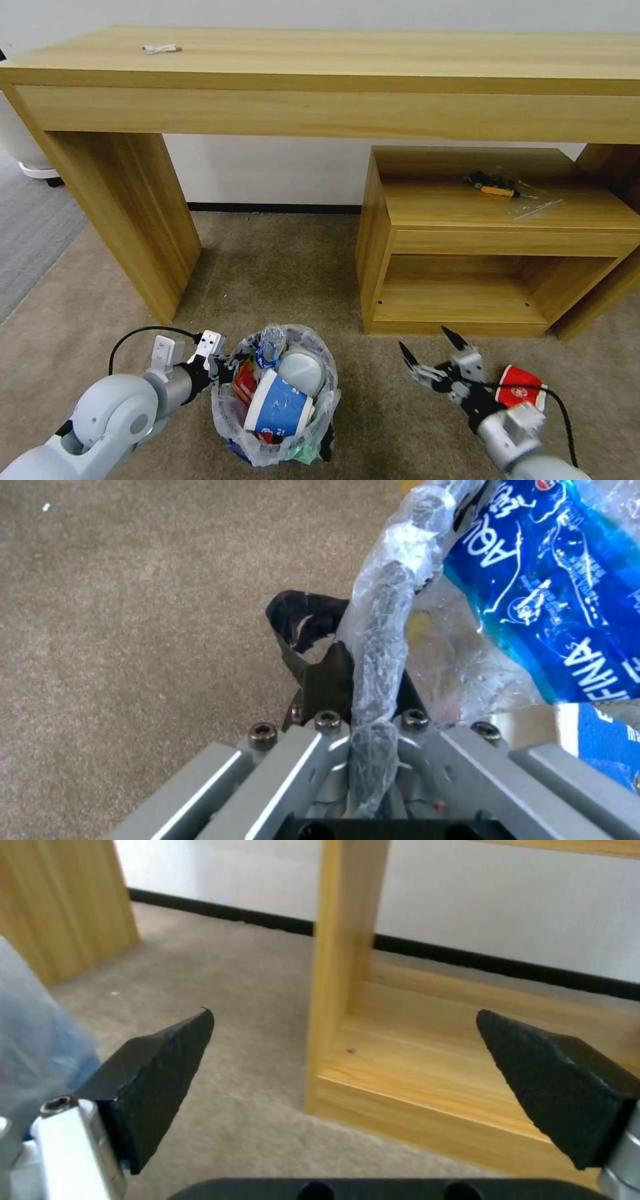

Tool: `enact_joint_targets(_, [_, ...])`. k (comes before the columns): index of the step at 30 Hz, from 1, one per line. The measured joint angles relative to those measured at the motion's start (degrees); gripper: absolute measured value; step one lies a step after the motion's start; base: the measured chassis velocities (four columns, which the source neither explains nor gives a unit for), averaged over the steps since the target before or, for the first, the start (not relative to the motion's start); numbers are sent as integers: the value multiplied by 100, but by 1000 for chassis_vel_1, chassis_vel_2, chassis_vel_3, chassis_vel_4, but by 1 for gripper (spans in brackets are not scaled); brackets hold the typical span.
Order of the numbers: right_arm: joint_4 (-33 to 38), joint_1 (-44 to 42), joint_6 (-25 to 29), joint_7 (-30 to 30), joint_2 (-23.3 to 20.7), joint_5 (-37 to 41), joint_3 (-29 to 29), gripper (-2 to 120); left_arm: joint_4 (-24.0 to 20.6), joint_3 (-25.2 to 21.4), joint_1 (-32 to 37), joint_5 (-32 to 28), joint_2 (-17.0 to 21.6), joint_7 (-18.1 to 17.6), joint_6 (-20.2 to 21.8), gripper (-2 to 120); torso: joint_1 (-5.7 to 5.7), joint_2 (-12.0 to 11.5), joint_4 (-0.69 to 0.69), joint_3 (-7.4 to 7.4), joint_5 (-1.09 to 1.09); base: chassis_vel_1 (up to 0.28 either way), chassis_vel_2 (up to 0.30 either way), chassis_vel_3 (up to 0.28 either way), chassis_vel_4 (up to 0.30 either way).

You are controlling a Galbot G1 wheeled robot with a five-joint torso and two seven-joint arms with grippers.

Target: Pick up the trash bin and place the garbage on the floor into it.

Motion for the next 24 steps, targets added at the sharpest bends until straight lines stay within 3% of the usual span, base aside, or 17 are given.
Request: enact_joint_targets(24, [-341,-225,489,-82,17,233,568,100,-93,67,34,32,-47,0,0,0,0,0,1,1,0,0,0,0,0])
